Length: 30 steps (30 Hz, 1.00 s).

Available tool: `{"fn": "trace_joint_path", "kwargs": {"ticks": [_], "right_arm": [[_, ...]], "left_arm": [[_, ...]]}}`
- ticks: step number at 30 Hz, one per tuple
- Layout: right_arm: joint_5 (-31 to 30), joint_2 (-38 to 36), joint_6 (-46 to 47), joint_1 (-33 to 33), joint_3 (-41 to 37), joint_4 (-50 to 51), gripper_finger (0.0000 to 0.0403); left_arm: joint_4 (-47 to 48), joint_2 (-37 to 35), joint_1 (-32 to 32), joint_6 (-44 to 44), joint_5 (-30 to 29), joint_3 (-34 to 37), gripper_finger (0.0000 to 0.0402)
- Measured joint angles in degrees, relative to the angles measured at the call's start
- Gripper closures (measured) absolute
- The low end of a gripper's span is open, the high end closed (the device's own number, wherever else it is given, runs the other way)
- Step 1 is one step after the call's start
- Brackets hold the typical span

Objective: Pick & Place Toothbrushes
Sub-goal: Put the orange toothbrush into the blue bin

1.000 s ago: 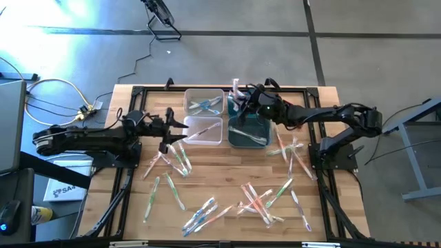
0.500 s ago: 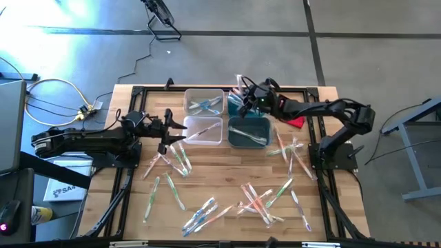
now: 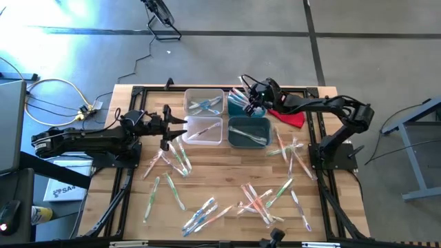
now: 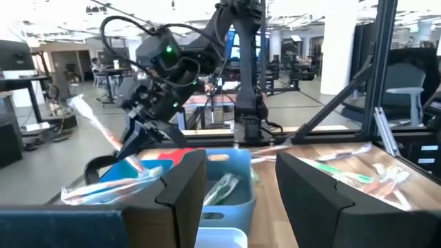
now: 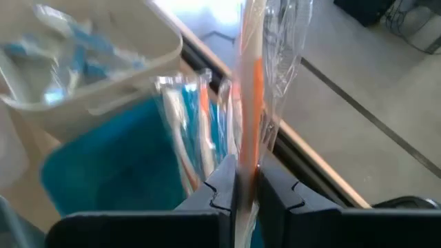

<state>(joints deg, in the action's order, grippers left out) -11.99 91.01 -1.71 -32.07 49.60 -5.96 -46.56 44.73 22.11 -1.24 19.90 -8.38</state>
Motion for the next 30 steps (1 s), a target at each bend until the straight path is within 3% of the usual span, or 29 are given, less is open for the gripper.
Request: {"fn": "trace_joint_path", "kwargs": {"ticks": [10, 18, 30], "right_arm": [[1.0, 6.9, -6.0, -2.2, 0.0, -0.1, 0.0381], [2.2, 7.7, -8.5, -2.5, 0.1, 0.2, 0.0379], [1.4, 7.4, -9.2, -2.6, 0.0, 0.3, 0.0314]], "left_arm": [[0.1, 0.0, 0.0, -0.9, -0.1, 0.0, 0.0231], [0.2, 0.0, 0.0, -2.0, -0.1, 0.0, 0.0231], [0.4, 0.0, 0.0, -2.0, -0.1, 0.0, 0.0231]]}}
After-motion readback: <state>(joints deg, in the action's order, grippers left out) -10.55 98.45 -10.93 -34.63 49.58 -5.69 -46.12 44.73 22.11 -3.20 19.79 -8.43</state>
